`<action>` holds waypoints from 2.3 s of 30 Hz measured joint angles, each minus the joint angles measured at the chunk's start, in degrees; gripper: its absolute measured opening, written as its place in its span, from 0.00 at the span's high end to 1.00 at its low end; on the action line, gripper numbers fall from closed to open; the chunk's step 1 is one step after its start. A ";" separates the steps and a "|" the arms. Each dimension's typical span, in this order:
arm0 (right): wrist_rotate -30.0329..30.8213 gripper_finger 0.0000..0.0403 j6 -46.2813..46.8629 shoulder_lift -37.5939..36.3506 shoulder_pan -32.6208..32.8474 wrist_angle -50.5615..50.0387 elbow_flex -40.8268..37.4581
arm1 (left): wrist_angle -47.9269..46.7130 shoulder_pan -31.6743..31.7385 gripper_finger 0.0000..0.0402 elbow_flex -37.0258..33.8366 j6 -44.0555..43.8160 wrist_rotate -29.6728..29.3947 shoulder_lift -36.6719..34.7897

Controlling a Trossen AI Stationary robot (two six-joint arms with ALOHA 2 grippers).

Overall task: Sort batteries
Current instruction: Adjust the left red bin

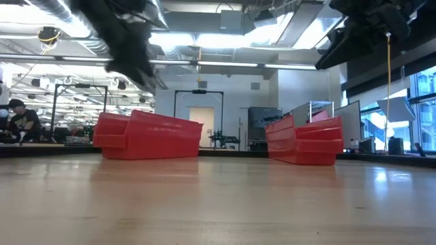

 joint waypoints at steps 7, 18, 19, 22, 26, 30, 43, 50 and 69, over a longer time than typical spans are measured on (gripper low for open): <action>1.11 0.68 -4.26 0.01 0.00 5.91 0.00 | -18.98 -6.75 0.50 -1.64 -11.02 -12.38 -6.73; 1.00 0.68 -7.71 0.00 0.00 7.52 0.00 | -4.95 -8.91 0.51 -18.06 -26.71 -15.97 -6.46; 1.00 0.68 -7.62 0.00 0.00 7.15 0.00 | -2.90 -8.70 0.51 -19.07 -27.09 -15.97 -6.46; 0.98 0.68 -6.97 0.00 0.00 6.04 0.00 | 2.76 -8.65 0.52 -21.21 -27.45 -16.12 -6.46; 5.01 0.68 -2.61 0.00 0.00 4.96 0.00 | 10.10 -8.82 0.57 -22.88 -29.06 -15.96 -6.24; 13.66 0.68 7.74 0.00 -3.27 1.59 0.09 | 15.85 -8.80 0.66 -24.20 -30.40 -15.86 -5.30; -0.88 0.59 14.92 3.64 -39.22 -5.66 0.09 | 36.72 -8.70 0.90 -24.56 -31.26 -16.51 5.99; -3.93 0.60 12.14 14.38 -47.88 -1.96 0.07 | 44.70 -8.71 0.97 -24.55 -32.90 -18.92 12.26; -24.53 0.61 6.96 28.24 -49.11 17.46 0.02 | 51.61 -13.49 0.98 -24.55 -38.11 -29.09 13.62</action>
